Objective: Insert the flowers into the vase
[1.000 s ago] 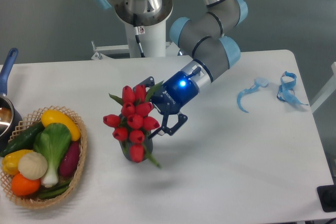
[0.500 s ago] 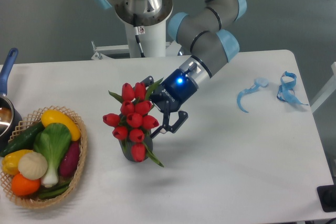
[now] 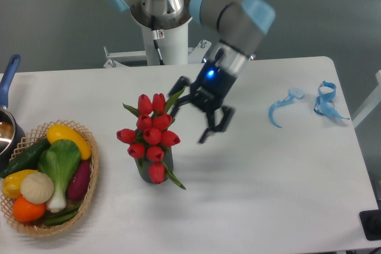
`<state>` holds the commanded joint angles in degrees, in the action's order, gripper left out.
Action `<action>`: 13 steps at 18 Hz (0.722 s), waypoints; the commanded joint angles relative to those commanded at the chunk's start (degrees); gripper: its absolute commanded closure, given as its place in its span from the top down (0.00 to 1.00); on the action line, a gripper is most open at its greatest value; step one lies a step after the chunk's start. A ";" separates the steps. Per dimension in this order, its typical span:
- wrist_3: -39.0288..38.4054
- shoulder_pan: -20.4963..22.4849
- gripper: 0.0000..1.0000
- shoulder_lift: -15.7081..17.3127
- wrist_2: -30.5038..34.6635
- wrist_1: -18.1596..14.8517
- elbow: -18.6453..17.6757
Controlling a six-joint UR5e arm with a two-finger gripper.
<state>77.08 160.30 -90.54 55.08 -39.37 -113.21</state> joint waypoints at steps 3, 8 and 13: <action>-0.35 2.81 1.00 0.89 3.71 -2.19 5.18; 4.88 4.14 1.00 0.71 14.15 -13.60 16.07; 27.91 7.74 1.00 0.71 21.38 -27.40 21.10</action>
<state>104.99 168.04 -89.83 76.46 -66.78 -92.12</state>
